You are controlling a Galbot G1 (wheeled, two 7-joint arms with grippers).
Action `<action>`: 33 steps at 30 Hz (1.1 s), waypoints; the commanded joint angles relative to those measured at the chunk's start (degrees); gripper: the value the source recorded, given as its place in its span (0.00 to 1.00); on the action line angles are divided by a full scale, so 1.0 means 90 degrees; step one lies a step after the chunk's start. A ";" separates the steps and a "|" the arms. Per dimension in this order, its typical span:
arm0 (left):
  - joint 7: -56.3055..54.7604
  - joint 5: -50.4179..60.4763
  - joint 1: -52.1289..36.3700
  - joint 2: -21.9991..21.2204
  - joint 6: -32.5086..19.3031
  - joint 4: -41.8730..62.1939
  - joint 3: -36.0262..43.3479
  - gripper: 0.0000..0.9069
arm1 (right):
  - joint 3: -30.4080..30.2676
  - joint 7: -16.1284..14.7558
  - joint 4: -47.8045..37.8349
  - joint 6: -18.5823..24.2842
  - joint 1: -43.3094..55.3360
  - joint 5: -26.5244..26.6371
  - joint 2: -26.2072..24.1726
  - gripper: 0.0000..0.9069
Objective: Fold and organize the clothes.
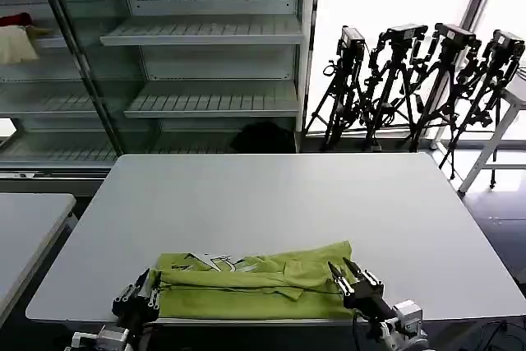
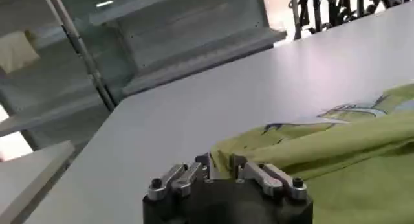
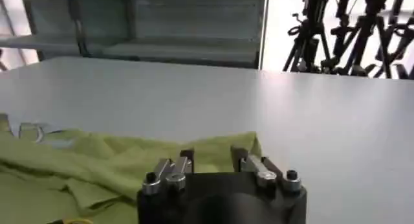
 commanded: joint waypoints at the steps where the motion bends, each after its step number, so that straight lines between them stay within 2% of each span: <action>1: -0.0131 0.0210 0.0696 0.0052 -0.0008 -0.0493 -0.0159 1.00 | 0.0156 0.1313 0.0281 0.0573 -0.0447 -0.1343 0.0070 1.00; 4: -0.0296 0.0300 0.0891 -0.0065 -0.0122 -0.0636 -0.0191 1.00 | 0.0284 0.1459 0.0395 0.0953 -0.0731 -0.1863 0.0081 1.00; 8: -0.0371 -0.0130 0.0831 -0.0286 -0.0401 -0.0616 -0.0051 1.00 | 0.0394 0.1490 0.0480 0.1395 -0.1035 -0.1906 0.0112 1.00; 11: -0.0438 -0.0582 0.0566 -0.0604 -0.0529 -0.0484 0.0129 1.00 | 0.0486 0.1218 0.0268 0.2094 -0.1218 -0.1911 0.0091 1.00; 13: -0.0445 -0.0795 0.0377 -0.0808 -0.0579 -0.0336 0.0192 1.00 | 0.0613 0.0798 -0.0049 0.2857 -0.1309 -0.1942 0.0028 1.00; 19: -0.0287 -0.1517 -0.0131 -0.1262 -0.0624 -0.0172 0.0284 1.00 | 0.0957 0.0000 -0.0730 0.3780 -0.1286 -0.1718 -0.0085 1.00; 24: -0.0151 -0.1755 -0.0445 -0.1481 -0.0630 0.0011 0.0467 1.00 | 0.1204 -0.0292 -0.0947 0.3856 -0.1212 -0.1023 -0.0125 1.00; 33: -0.0042 -0.1996 -0.0719 -0.1506 -0.0697 0.0549 0.0269 1.00 | 0.1372 -0.0343 -0.1055 0.3987 -0.1264 -0.0979 -0.0099 1.00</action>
